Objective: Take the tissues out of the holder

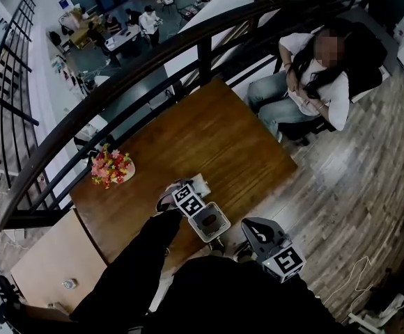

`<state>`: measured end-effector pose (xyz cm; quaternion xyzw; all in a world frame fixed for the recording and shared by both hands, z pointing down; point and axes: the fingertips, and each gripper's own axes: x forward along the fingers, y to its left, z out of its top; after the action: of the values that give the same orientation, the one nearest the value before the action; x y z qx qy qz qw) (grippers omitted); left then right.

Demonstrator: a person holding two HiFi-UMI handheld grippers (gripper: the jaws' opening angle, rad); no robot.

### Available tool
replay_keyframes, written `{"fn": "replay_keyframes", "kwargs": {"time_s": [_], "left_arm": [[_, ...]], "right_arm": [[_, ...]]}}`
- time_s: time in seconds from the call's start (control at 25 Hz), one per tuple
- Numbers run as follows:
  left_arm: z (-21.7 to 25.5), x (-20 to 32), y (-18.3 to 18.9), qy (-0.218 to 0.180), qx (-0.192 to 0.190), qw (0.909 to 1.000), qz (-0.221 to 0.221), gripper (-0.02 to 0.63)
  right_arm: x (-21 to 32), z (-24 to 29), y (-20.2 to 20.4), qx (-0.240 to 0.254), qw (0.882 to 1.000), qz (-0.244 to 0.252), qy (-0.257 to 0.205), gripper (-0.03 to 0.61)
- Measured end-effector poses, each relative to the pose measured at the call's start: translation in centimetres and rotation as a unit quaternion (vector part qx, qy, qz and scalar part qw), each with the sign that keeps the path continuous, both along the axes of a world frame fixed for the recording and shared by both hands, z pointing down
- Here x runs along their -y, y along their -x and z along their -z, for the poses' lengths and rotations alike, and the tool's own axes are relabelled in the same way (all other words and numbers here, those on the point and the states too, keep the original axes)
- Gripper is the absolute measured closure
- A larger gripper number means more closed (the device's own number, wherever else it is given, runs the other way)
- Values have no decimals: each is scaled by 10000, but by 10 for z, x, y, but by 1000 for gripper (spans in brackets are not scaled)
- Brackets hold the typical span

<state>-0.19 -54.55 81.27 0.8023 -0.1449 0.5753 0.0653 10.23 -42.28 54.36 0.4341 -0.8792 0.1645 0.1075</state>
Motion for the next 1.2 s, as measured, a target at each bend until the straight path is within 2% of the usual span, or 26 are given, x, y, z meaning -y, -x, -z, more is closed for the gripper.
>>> {"fn": "replay_keyframes", "kwargs": {"time_s": [0.2, 0.52, 0.56, 0.6, 0.8, 1.0, 1.12, 1.2], "left_arm": [[-3, -2, -3, 184, -50, 9998, 58, 365], [7, 0, -2, 174, -316, 9990, 262, 358], [9, 1, -2, 178, -366, 9987, 310, 317], [12, 2, -3, 163, -402, 9985, 347, 298], [34, 8, -3, -77, -550, 9974, 467, 298], [92, 5, 0, -444, -1199, 9883, 829, 299], [127, -2, 0, -659, -1705, 9778, 1025, 299], [150, -5, -1, -791, -2098, 9675, 1171, 301]], "right_arm": [[2, 1, -2, 4, 10000, 9, -20, 577], [2, 3, 1, 13, 10000, 76, -46, 577], [2, 3, 1, -3, 10000, 75, -32, 577], [1, 3, 0, -13, 10000, 68, -12, 577], [-1, 12, 1, 86, 9998, 127, -111, 577], [-1, 15, 2, 63, 9997, 181, -136, 577], [-2, 15, 6, 88, 9991, 362, -220, 577], [0, 18, 9, 112, 9982, 516, -281, 577]]}}
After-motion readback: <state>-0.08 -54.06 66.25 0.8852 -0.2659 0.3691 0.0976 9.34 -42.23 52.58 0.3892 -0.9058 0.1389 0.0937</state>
